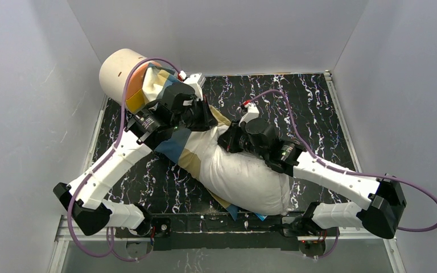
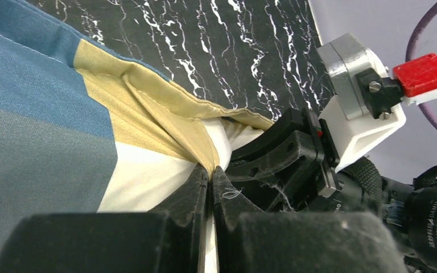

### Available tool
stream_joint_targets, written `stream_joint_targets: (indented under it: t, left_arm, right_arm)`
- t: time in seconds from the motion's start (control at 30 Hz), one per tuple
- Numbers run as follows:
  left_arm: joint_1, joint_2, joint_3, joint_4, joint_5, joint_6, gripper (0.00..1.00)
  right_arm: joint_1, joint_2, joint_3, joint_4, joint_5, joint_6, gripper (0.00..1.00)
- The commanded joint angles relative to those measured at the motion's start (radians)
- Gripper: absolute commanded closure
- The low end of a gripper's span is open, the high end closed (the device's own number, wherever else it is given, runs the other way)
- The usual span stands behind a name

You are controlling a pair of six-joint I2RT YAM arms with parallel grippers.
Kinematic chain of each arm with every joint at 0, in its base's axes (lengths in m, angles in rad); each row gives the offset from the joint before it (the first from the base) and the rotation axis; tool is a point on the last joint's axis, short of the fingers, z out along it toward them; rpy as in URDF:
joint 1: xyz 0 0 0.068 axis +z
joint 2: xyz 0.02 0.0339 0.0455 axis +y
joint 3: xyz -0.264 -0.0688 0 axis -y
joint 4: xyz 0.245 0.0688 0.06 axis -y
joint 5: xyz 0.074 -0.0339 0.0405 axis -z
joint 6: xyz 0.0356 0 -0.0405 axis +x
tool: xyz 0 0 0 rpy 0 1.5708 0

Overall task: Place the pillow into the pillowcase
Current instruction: Stuff the pillow into the pillowcase.

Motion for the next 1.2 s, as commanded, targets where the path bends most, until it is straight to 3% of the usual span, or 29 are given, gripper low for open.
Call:
stream_joint_targets:
  t: [0.0,0.17,0.27,0.37,0.47,0.57,0.67,0.77,0.93,1.07,1.17]
  left_arm:
    - [-0.028,-0.012,0.132,0.074,0.071,0.024,0.98]
    - [-0.028,-0.001,0.173,-0.021,-0.006,0.085,1.0]
    - [-0.026,-0.02,0.18,-0.007,-0.036,0.076,0.93]
    - [-0.027,-0.037,0.167,0.062,0.058,0.03,0.93]
    - [-0.027,-0.04,0.152,0.108,0.135,-0.014,0.99]
    - [-0.027,-0.042,0.161,0.057,0.125,0.047,0.87]
    - [-0.027,-0.043,0.184,-0.122,-0.017,0.156,0.72]
    - [-0.028,-0.041,0.178,-0.222,-0.119,0.25,0.65]
    - [-0.028,-0.028,0.131,-0.263,-0.086,0.301,0.51]
    - [-0.035,-0.038,0.065,-0.248,-0.152,0.326,0.46]
    - [-0.035,-0.038,0.034,-0.21,-0.21,0.358,0.5]
  right_arm:
    - [0.012,0.039,-0.018,0.029,0.024,0.023,0.99]
    - [0.012,0.003,-0.063,0.061,0.028,0.036,0.99]
    - [0.012,0.009,-0.061,0.053,0.019,0.029,0.99]
    - [0.012,0.008,-0.066,0.071,-0.001,0.032,0.99]
    - [0.012,0.012,-0.066,0.098,-0.03,0.027,0.99]
    - [0.012,0.017,-0.05,0.08,-0.041,0.017,0.99]
    - [0.013,-0.003,-0.057,0.083,-0.033,0.024,0.99]
    - [0.012,-0.009,-0.051,0.08,-0.03,0.022,0.99]
    - [0.013,-0.006,-0.056,0.076,-0.024,0.031,0.99]
    - [0.013,0.005,-0.046,0.075,-0.008,0.034,0.99]
    - [0.012,0.013,-0.041,0.087,-0.005,0.038,0.99]
